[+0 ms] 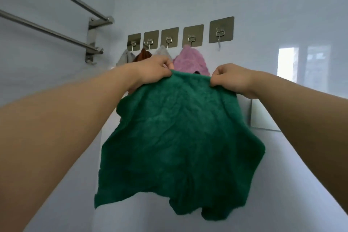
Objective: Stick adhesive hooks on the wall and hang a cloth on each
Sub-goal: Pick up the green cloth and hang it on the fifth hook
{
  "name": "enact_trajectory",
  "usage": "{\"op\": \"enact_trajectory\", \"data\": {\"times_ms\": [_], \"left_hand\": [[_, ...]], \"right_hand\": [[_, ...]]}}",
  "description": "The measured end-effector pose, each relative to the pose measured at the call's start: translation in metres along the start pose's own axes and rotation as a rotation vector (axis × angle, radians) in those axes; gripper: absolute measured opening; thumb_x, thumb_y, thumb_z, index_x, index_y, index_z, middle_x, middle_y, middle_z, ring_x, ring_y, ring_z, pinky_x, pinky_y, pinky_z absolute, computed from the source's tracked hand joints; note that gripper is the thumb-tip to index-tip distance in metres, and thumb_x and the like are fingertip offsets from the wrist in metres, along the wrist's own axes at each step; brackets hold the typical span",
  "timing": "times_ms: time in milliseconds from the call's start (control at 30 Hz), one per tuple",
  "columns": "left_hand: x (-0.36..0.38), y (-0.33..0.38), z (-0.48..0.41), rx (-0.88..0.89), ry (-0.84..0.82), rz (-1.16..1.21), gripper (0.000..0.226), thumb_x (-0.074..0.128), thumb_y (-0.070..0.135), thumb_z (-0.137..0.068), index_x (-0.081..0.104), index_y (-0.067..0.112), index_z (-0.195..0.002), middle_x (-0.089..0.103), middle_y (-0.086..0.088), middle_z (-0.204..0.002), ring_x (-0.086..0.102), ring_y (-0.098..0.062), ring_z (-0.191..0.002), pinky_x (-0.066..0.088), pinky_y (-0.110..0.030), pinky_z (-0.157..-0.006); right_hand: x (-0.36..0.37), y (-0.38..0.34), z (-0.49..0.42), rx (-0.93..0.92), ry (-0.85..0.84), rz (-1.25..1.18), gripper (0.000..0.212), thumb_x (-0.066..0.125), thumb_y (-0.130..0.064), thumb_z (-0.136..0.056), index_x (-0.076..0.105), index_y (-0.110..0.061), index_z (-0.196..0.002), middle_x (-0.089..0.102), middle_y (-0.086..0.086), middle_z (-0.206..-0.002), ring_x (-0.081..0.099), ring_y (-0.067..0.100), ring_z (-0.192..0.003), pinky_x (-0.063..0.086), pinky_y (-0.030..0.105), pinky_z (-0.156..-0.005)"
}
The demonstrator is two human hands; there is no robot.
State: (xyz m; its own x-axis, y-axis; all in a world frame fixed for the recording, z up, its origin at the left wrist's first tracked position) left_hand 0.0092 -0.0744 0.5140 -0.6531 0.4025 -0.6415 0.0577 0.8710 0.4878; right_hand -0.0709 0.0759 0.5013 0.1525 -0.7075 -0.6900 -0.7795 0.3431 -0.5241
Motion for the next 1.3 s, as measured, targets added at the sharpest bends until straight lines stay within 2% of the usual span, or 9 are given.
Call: {"op": "enact_trajectory", "data": {"times_ms": [133, 233, 333, 467, 567, 667, 900, 1067, 1300], "left_hand": [[0.000, 0.022, -0.004, 0.150, 0.008, 0.007, 0.024, 0.048, 0.012, -0.093, 0.050, 0.031, -0.078, 0.051, -0.011, -0.108, 0.055, -0.022, -0.085, 0.049, -0.029, -0.073], [-0.001, 0.039, -0.007, 0.249, -0.024, -0.022, 0.018, 0.053, 0.019, -0.092, 0.058, 0.031, -0.080, 0.058, 0.004, -0.093, 0.053, -0.014, -0.087, 0.043, -0.024, -0.076], [0.009, 0.052, -0.006, 0.344, -0.085, -0.315, 0.022, 0.064, 0.044, -0.080, 0.057, 0.030, -0.096, 0.055, 0.011, -0.103, 0.051, -0.008, -0.094, 0.037, -0.025, -0.086], [0.022, 0.069, -0.009, 0.505, 0.004, -0.688, 0.028, 0.061, 0.051, -0.079, 0.052, 0.029, -0.094, 0.052, 0.014, -0.096, 0.050, -0.011, -0.096, 0.039, -0.034, -0.089], [0.021, 0.076, -0.015, 0.468, -0.018, -0.527, 0.009, 0.056, 0.042, -0.088, 0.052, 0.036, -0.084, 0.052, 0.021, -0.086, 0.051, -0.009, -0.092, 0.039, -0.032, -0.089], [0.017, 0.084, -0.022, 0.400, -0.066, -0.287, 0.013, 0.057, 0.031, -0.090, 0.065, 0.022, -0.095, 0.064, 0.005, -0.108, 0.057, -0.014, -0.101, 0.043, -0.025, -0.089], [0.013, 0.093, -0.040, 0.291, -0.134, -0.044, 0.012, 0.053, 0.018, -0.094, 0.058, 0.026, -0.087, 0.059, 0.003, -0.081, 0.055, -0.014, -0.076, 0.047, -0.028, -0.076], [0.013, 0.107, -0.056, 0.356, -0.020, -0.056, 0.032, 0.041, 0.002, -0.090, 0.045, 0.032, -0.078, 0.046, 0.000, -0.075, 0.038, -0.017, -0.066, 0.030, -0.029, -0.058], [-0.022, 0.120, -0.092, 0.496, 0.362, -0.048, 0.042, 0.037, -0.002, -0.088, 0.054, 0.036, -0.087, 0.050, -0.006, -0.110, 0.051, -0.023, -0.103, 0.042, -0.031, -0.086]], "right_hand": [[-0.027, 0.004, 0.001, -0.005, 0.084, -0.131, 0.020, 0.054, -0.006, -0.090, 0.045, -0.016, -0.075, 0.051, 0.009, -0.072, 0.049, 0.020, -0.059, 0.042, 0.029, -0.056], [-0.041, 0.006, 0.003, -0.014, 0.107, -0.247, 0.018, 0.055, -0.009, -0.092, 0.045, -0.021, -0.082, 0.056, 0.009, -0.070, 0.054, 0.018, -0.053, 0.047, 0.019, -0.044], [-0.054, 0.004, 0.003, -0.067, 0.134, -0.112, 0.020, 0.056, -0.008, -0.091, 0.049, -0.021, -0.077, 0.052, 0.005, -0.068, 0.048, 0.013, -0.053, 0.041, 0.013, -0.041], [-0.060, 0.003, 0.002, -0.094, 0.101, -0.015, 0.017, 0.060, -0.007, -0.088, 0.061, -0.020, -0.077, 0.059, 0.009, -0.077, 0.053, 0.016, -0.063, 0.046, 0.024, -0.062], [-0.065, -0.002, 0.004, -0.105, 0.098, 0.035, 0.002, 0.067, -0.018, -0.084, 0.067, -0.016, -0.083, 0.063, 0.006, -0.085, 0.057, 0.018, -0.076, 0.047, 0.025, -0.071], [-0.068, -0.005, 0.005, -0.089, 0.050, 0.150, 0.022, 0.076, -0.035, -0.072, 0.068, -0.018, -0.084, 0.064, -0.002, -0.087, 0.059, 0.012, -0.079, 0.047, 0.024, -0.073], [-0.091, -0.015, -0.001, -0.029, 0.077, 0.338, 0.013, 0.067, -0.015, -0.084, 0.064, -0.014, -0.071, 0.058, -0.001, -0.061, 0.052, 0.009, -0.049, 0.040, 0.021, -0.053], [-0.113, -0.021, -0.013, -0.017, 0.201, 0.255, 0.009, 0.051, -0.006, -0.092, 0.054, -0.013, -0.086, 0.049, 0.009, -0.069, 0.039, 0.020, -0.054, 0.031, 0.026, -0.052], [-0.139, -0.062, -0.035, -0.304, 0.519, 0.440, 0.034, 0.037, -0.002, -0.091, 0.062, -0.023, -0.095, 0.053, 0.004, -0.087, 0.043, 0.016, -0.064, 0.036, 0.019, -0.054]]}}
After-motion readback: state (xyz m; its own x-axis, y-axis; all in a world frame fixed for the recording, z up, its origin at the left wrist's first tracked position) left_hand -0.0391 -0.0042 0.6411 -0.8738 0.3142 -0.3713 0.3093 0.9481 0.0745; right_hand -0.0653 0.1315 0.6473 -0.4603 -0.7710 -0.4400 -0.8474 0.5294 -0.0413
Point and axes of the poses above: each hand's wrist, its own z-axis away from the middle knuckle, its own x-axis out of the palm, y = z × x, the point moved 10 cm from there along -z, towards the middle knuckle
